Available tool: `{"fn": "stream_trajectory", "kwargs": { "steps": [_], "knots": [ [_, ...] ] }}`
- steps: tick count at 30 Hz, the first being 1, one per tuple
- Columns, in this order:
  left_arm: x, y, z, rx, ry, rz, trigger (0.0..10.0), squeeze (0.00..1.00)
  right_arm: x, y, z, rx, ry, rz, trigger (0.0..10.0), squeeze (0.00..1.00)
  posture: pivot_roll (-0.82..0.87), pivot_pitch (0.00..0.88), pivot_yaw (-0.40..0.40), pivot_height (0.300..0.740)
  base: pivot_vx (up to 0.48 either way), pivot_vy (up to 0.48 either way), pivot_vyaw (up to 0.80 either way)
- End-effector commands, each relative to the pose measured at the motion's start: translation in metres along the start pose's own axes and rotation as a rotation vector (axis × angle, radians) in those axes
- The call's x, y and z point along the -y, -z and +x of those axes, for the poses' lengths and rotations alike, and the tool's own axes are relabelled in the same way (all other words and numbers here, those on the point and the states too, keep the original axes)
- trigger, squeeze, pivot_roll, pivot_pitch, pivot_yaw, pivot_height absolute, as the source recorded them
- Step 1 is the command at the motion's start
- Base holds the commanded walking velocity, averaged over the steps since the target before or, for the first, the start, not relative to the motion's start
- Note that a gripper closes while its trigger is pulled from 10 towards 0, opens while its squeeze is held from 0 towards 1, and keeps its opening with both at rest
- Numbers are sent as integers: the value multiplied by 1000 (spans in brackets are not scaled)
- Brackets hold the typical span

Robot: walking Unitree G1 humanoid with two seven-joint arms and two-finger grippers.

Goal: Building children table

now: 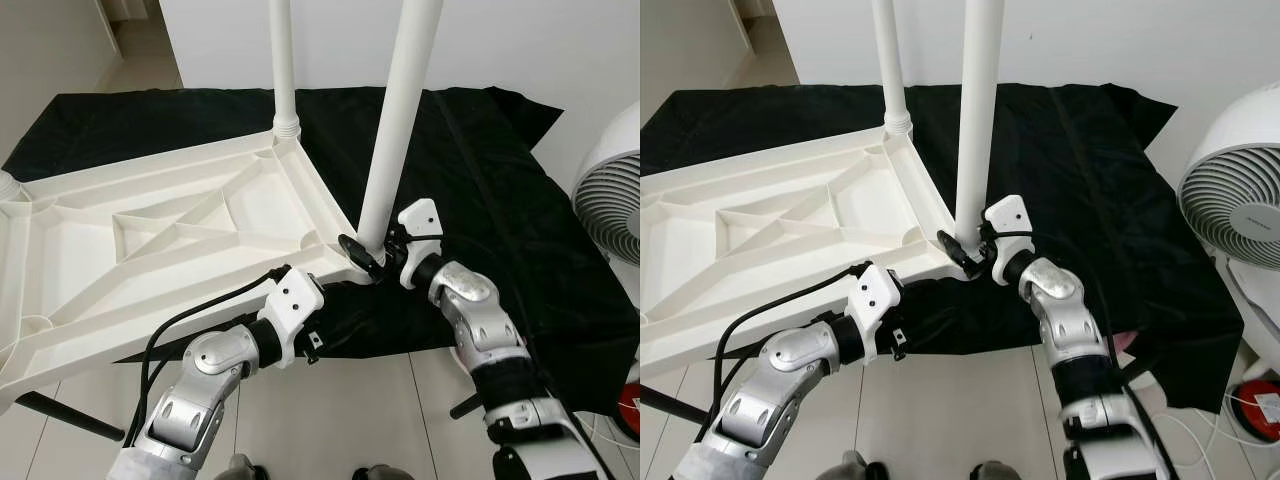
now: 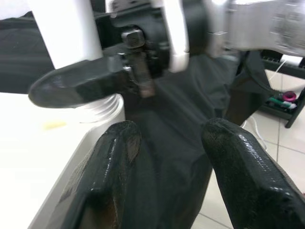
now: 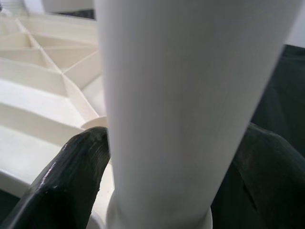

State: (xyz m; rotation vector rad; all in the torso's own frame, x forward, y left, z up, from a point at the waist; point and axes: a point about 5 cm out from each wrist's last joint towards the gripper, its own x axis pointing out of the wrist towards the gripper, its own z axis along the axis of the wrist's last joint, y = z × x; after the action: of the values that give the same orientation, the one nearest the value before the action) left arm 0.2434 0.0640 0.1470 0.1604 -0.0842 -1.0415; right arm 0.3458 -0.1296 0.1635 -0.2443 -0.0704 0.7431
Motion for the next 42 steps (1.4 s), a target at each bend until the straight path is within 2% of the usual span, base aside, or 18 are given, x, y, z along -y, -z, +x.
{"fn": "stream_trajectory", "kwargs": {
  "steps": [1,4,5,7,8,17,18,19,23,27,33,37,39,42],
  "knots": [
    [-2,1,0,-8,-46,-5,10000,0,-3,3,2,-9,-41,-8,10000,0,-66,66,39,740,0,0,0],
    [-2,0,0,-8,-49,-4,10000,0,-2,4,6,-18,-73,-13,10000,0,-55,62,37,740,0,0,0],
    [-2,0,-1,-8,-52,-3,10000,0,-1,4,10,-19,-85,-16,2667,0,-55,62,37,740,0,0,0],
    [-3,0,-1,-8,-54,-2,10000,0,0,5,13,-19,-92,-18,2667,0,-55,62,37,740,0,0,0],
    [-3,0,-1,-8,-57,0,10000,0,0,5,15,-20,-104,-17,0,0,-55,62,37,740,0,0,0],
    [-3,-1,-3,-9,-64,-1,10000,0,0,12,15,-20,-134,6,0,0,-42,60,34,740,0,0,0],
    [-3,-1,-3,-10,-63,-2,10000,0,1,15,14,-26,-111,2,8392,0,-46,62,37,740,0,0,0],
    [-3,-1,-3,-11,-62,-2,10000,0,1,16,12,-30,-96,6,10000,0,-46,62,37,740,0,0,0],
    [-3,0,-3,-13,-59,-2,10000,0,2,21,9,-44,-45,28,10000,0,-50,64,38,740,0,0,0],
    [-4,1,-2,-16,-54,1,10000,0,0,25,7,-45,99,64,10000,0,-61,69,38,740,0,0,0],
    [-3,1,-1,-18,-45,0,10000,0,-6,24,7,-41,209,128,10000,0,-72,71,41,740,0,0,0],
    [-3,1,0,-18,-37,4,10000,0,-17,19,7,-24,355,168,10000,0,-80,74,35,740,0,0,0],
    [-4,1,0,-18,-37,4,10000,0,-20,18,7,-18,388,180,10000,0,-80,74,35,740,0,0,0],
    [-6,1,1,-15,-42,6,10000,0,-39,11,11,16,498,226,10000,0,-81,75,31,740,0,0,0]
  ]
}}
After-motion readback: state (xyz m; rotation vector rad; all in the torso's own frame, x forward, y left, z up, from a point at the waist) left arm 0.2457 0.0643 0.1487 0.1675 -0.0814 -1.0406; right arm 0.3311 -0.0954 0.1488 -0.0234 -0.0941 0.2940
